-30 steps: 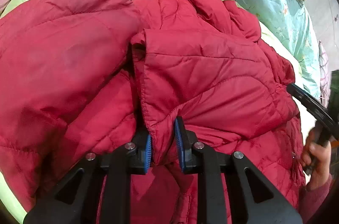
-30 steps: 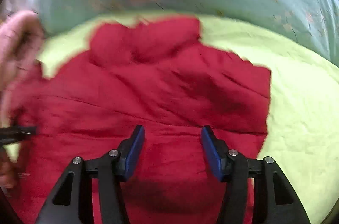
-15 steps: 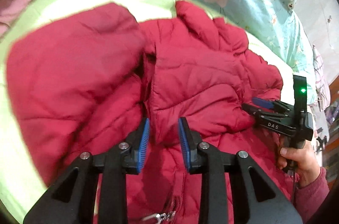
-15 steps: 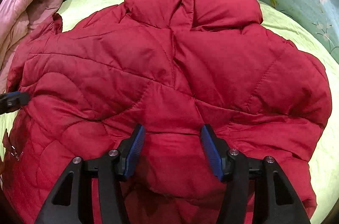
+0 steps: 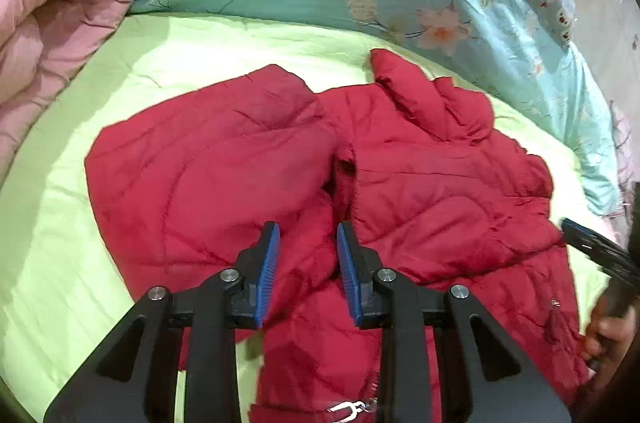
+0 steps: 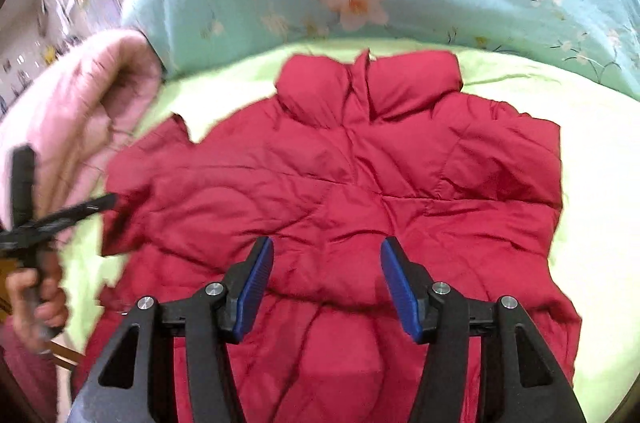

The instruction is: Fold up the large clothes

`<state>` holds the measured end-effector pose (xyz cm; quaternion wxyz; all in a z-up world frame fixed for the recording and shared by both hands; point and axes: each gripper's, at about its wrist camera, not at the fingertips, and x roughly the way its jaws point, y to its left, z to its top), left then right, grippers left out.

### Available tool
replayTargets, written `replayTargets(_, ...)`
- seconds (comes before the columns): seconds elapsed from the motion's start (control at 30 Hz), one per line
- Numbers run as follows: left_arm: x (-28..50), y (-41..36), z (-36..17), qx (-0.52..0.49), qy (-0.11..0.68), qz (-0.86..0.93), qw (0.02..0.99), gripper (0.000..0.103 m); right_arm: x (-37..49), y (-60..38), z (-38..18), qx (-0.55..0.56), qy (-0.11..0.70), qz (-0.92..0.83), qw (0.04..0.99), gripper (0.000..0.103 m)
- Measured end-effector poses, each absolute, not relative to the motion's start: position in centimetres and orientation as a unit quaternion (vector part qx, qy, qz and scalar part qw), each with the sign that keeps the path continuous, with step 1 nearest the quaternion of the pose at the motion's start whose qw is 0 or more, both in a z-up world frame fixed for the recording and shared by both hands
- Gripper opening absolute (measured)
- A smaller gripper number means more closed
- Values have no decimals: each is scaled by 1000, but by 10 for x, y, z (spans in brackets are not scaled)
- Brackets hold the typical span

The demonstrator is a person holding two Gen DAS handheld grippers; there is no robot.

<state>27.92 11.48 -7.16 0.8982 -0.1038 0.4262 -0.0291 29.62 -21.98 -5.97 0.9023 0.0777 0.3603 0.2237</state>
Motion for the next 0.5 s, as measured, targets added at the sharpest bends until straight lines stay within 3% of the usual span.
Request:
replayTargets(0.1, 282, 113, -69, -88, 418, -15, 904, 50, 279, -224, -54, 100, 358, 236, 898, 57)
replayTargets(0.17, 284, 111, -67, -72, 413, 0, 908, 77, 265, -230, -54, 112, 355, 242, 896, 59)
replayTargets(0.2, 284, 111, -67, -64, 412, 6, 909, 81, 261, -230, -53, 116, 353, 242, 896, 59)
replayTargets(0.5, 326, 98, -102, 37, 457, 48, 887, 83, 239, -229, -56, 144, 347, 257, 890, 59)
